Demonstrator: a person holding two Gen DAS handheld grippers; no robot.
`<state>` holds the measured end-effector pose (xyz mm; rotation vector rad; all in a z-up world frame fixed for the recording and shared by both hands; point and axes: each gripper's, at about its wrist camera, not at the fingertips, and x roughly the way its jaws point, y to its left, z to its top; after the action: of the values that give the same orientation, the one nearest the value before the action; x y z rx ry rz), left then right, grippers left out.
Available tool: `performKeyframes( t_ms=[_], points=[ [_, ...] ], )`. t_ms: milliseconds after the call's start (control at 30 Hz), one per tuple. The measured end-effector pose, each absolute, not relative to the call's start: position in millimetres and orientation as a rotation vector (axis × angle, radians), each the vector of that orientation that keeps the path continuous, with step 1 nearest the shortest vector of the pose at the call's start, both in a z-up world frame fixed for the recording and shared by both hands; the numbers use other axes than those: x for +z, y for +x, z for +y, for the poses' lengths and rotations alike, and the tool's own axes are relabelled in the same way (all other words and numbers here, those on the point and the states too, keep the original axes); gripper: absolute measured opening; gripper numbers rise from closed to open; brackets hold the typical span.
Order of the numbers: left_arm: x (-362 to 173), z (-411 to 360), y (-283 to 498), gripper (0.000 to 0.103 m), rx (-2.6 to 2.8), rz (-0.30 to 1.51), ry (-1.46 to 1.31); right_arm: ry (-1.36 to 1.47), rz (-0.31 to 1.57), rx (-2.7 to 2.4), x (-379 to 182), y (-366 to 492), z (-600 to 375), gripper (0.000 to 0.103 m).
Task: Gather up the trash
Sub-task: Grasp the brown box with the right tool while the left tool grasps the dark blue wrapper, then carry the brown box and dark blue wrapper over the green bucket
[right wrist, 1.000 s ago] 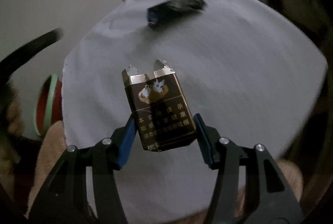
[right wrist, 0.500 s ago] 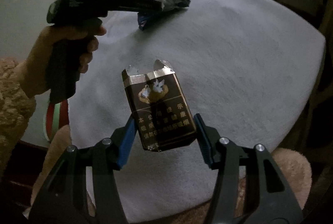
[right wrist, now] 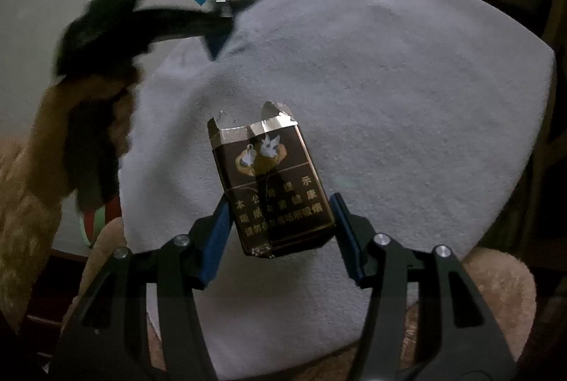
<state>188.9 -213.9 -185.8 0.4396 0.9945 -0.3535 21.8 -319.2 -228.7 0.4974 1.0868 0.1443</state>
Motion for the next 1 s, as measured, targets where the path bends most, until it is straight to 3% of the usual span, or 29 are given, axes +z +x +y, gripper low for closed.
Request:
performKeyframes(
  t_ms=[400,1000],
  points=[
    [-111,-108,78,0.006,-0.232,0.865,0.342,0.344,1.080,0.083,-214,26,-294,0.054],
    [-65,-5,30,0.006,-0.132,0.743,0.178,0.225,0.917,0.164,-111,32,-221,0.054]
  ],
)
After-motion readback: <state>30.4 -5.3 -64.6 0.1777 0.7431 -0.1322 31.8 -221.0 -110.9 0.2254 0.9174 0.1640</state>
